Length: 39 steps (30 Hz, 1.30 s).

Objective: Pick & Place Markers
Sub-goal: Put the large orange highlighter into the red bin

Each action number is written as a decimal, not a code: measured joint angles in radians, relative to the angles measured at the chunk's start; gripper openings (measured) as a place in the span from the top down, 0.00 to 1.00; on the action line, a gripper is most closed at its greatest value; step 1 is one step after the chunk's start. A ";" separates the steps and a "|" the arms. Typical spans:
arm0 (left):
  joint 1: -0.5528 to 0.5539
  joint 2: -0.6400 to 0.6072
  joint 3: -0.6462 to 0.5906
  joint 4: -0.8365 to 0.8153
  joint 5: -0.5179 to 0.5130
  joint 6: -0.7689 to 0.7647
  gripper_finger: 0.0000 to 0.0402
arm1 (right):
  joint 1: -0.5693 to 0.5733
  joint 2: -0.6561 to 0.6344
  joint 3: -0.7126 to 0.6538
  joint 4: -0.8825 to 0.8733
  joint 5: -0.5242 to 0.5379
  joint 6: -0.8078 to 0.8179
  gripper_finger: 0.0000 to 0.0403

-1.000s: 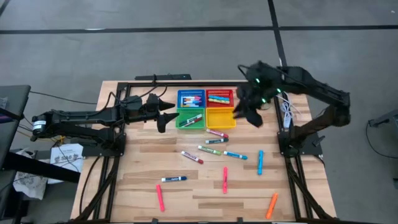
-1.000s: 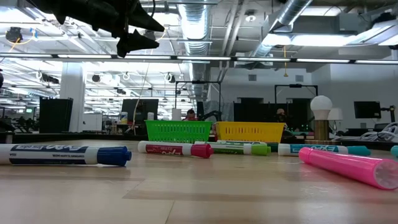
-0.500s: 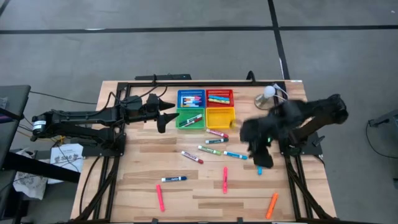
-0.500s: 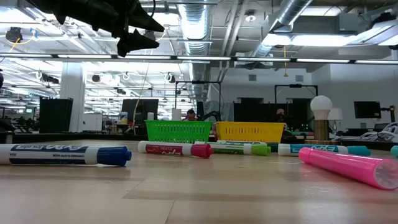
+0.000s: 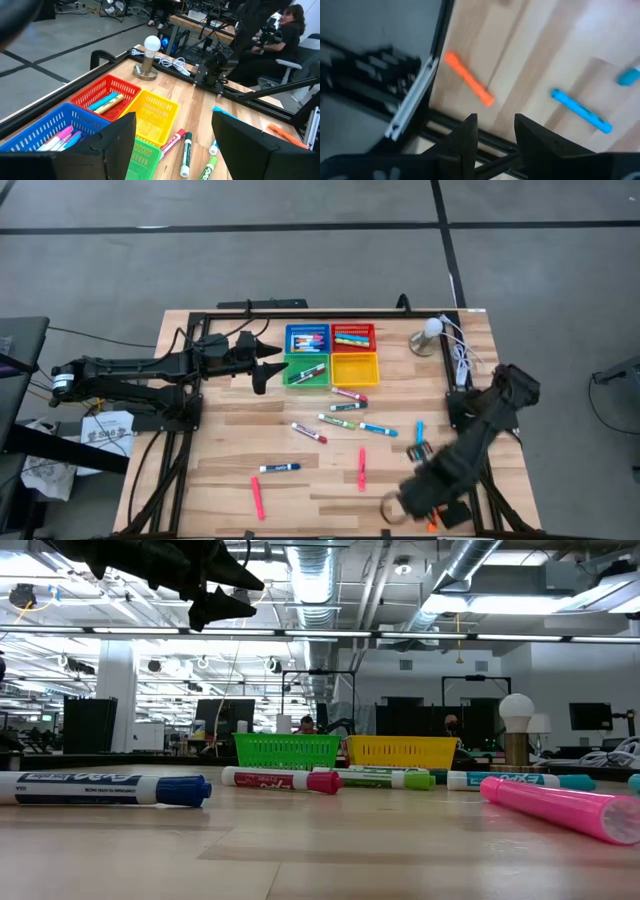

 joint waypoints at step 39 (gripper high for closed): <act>0.000 0.000 0.000 0.012 -0.002 -0.057 0.35 | 0.301 0.085 -0.535 0.582 0.074 -0.344 0.71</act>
